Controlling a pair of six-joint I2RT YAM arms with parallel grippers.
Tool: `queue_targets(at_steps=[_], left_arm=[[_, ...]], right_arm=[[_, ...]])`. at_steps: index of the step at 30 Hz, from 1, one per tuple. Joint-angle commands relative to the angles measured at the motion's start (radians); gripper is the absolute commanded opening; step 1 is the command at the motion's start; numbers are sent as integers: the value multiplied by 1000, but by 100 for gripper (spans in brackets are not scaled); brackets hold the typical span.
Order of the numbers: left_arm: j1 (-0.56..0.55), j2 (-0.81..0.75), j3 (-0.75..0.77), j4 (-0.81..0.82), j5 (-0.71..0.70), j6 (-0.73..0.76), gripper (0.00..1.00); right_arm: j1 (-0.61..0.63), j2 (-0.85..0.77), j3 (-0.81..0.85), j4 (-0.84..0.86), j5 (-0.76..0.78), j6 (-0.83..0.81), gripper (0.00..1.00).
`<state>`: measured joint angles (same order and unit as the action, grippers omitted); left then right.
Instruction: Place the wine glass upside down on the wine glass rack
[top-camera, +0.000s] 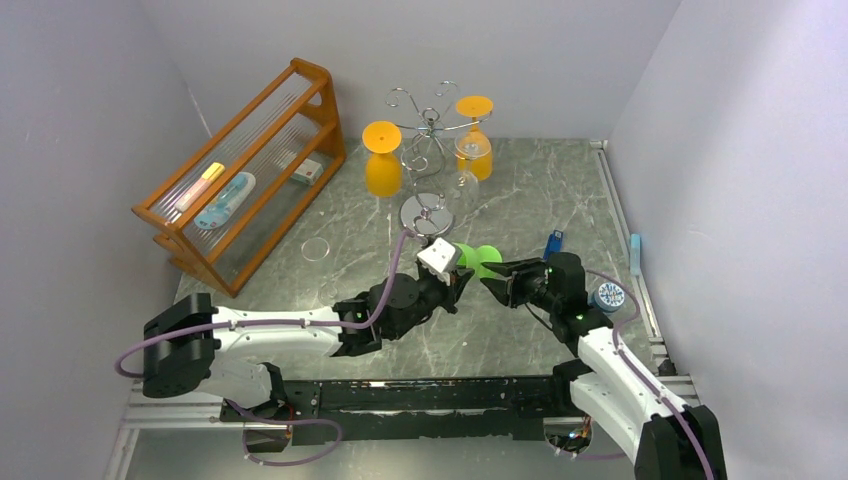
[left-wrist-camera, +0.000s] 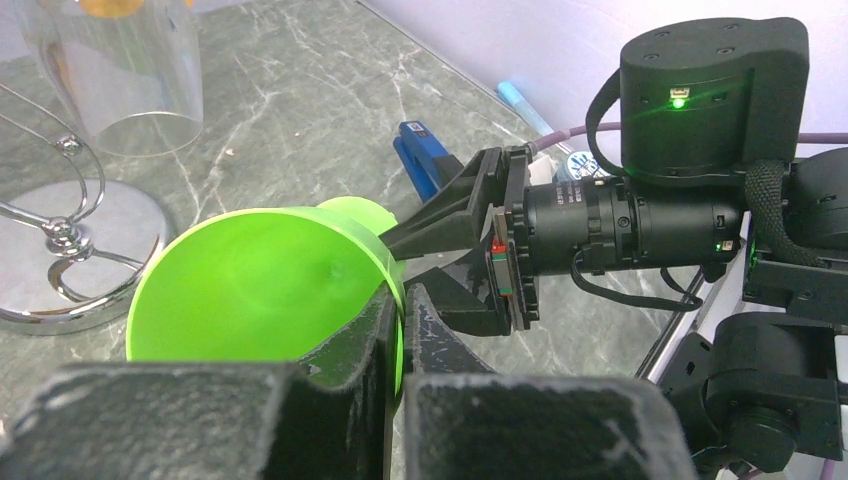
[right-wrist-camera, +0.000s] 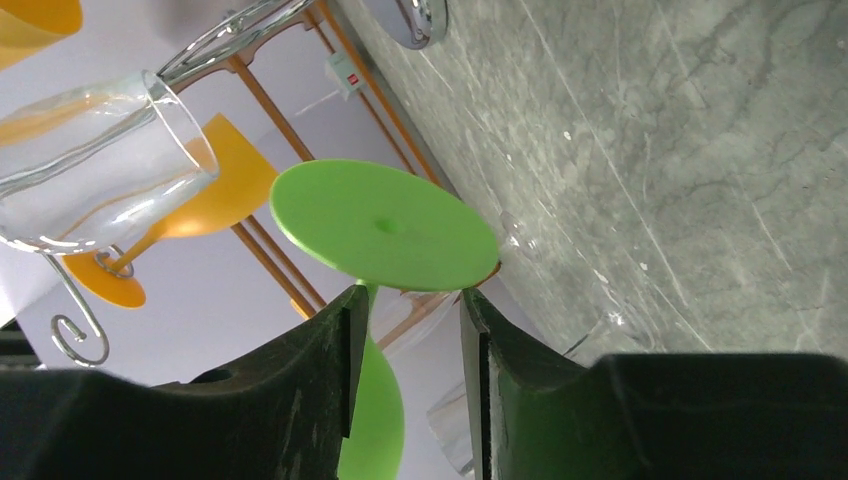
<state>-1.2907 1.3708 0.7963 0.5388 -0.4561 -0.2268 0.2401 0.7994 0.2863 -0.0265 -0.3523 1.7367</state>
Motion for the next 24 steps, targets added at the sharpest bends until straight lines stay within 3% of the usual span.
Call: queue_targets(at_steps=[1,6,17,24], left_arm=[[-12,21,-7,80,10,-5,5],[-12,23,-11,78,12,-16,5],[-13,34,-17,115,52,-20,5],[-13,25,-48,133,78,-31,5]], right_arm=[[11,9,-29,118,-23,36,44],[11,-18,-37,128,-3,40,45],[19,15,-40,174,-36,60,29],[21,17,-29,207,-58,77,13]])
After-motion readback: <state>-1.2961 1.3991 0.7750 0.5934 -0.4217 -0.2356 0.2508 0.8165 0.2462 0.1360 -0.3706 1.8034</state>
